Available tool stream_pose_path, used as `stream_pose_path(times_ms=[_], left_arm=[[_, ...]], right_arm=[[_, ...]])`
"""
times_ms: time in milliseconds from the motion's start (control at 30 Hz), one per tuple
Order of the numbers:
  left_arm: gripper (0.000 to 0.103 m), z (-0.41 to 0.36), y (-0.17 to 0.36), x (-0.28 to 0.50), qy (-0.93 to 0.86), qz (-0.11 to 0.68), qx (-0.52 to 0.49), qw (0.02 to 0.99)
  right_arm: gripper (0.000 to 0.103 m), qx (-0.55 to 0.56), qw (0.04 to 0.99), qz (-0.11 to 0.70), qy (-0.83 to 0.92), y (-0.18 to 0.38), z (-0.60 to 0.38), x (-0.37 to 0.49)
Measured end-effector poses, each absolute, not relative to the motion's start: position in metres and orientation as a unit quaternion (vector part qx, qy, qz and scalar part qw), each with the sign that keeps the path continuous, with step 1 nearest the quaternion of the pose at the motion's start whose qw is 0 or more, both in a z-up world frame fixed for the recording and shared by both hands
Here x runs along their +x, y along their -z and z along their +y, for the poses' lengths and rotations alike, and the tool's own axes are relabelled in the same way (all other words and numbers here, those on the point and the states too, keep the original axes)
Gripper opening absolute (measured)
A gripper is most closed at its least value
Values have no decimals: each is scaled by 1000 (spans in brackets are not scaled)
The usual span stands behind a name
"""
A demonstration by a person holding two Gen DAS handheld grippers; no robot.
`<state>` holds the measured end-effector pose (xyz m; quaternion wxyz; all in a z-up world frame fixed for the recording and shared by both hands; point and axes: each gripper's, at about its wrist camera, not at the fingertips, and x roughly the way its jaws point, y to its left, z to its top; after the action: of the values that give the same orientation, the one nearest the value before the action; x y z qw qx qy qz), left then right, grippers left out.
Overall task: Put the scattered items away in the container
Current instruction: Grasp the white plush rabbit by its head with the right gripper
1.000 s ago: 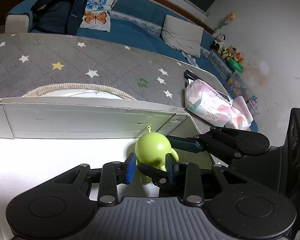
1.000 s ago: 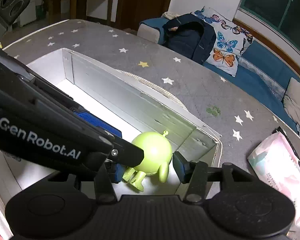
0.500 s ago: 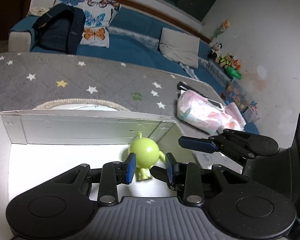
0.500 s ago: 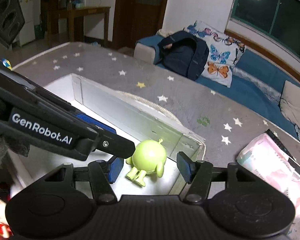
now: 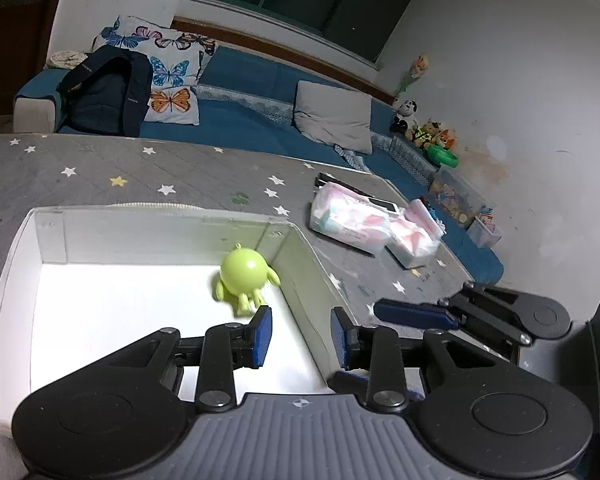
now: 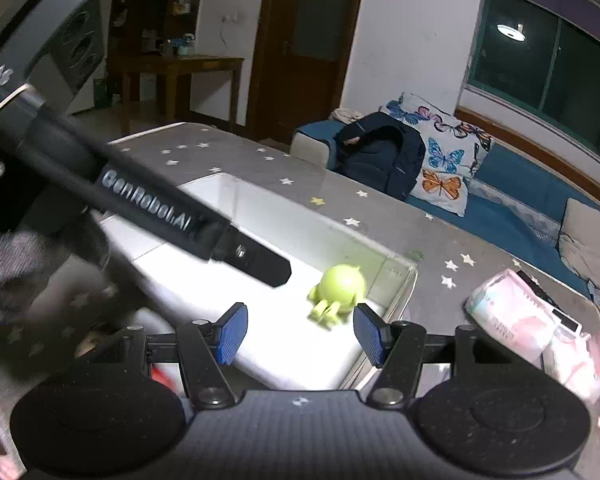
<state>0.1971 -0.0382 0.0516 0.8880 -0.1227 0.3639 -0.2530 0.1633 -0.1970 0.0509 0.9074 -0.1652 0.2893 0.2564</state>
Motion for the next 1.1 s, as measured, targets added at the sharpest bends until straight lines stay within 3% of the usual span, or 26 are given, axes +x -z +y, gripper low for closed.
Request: stream_pose_path(times_ms=[467,900,1100], left_arm=[[34,-40,-29,126,269,383,-134,874],[34,-38,-5,128,257,418,-178,853],[35,-39,0,129,268,430,-198,839]], right_arm=[[58,-186,892,303,-279,-14,-197,88],[40,-194,887,317,-274,19,-187,91],[38,-150,897,318,-268,14,-206,81]])
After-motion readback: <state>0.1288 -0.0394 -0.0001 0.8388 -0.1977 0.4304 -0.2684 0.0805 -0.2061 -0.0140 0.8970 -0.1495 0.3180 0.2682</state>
